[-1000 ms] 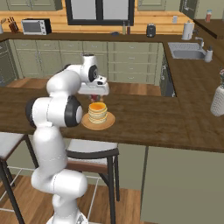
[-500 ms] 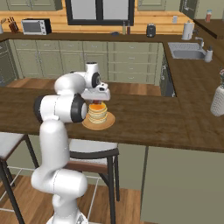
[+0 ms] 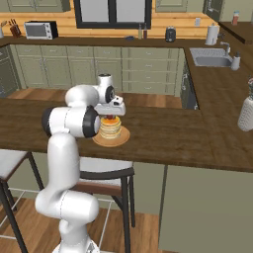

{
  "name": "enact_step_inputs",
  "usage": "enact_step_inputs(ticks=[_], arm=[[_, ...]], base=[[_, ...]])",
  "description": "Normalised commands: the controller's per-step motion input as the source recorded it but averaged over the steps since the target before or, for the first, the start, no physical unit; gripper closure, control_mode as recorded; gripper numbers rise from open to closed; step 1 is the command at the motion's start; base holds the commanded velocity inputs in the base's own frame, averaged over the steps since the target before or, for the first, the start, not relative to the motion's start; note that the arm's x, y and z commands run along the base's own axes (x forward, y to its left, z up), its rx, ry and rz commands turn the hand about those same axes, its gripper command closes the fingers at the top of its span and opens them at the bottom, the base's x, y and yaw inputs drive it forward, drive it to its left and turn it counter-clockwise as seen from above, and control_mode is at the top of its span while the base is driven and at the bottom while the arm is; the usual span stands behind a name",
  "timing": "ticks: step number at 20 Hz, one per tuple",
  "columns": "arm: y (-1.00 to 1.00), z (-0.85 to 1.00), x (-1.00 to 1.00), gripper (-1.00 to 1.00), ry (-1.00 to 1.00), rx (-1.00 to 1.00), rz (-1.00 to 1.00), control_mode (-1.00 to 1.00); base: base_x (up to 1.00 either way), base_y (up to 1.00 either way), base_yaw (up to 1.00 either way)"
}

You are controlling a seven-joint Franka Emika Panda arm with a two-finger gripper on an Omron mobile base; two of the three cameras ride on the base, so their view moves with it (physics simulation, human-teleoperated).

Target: Take the strawberry from the fridge and place it on top of the pancake, located on the dining counter.

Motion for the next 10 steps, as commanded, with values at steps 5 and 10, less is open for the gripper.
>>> enact_step_inputs(ticks=[5,10], arm=[[0.00,-0.18,0.34,1.00,0.00,0.00,0.00,-1.00],[0.00,-0.22,0.05,1.00,0.02,0.00,0.00,-1.00]], base=[[0.00,0.00,0.00],[0.00,0.00,0.00]])
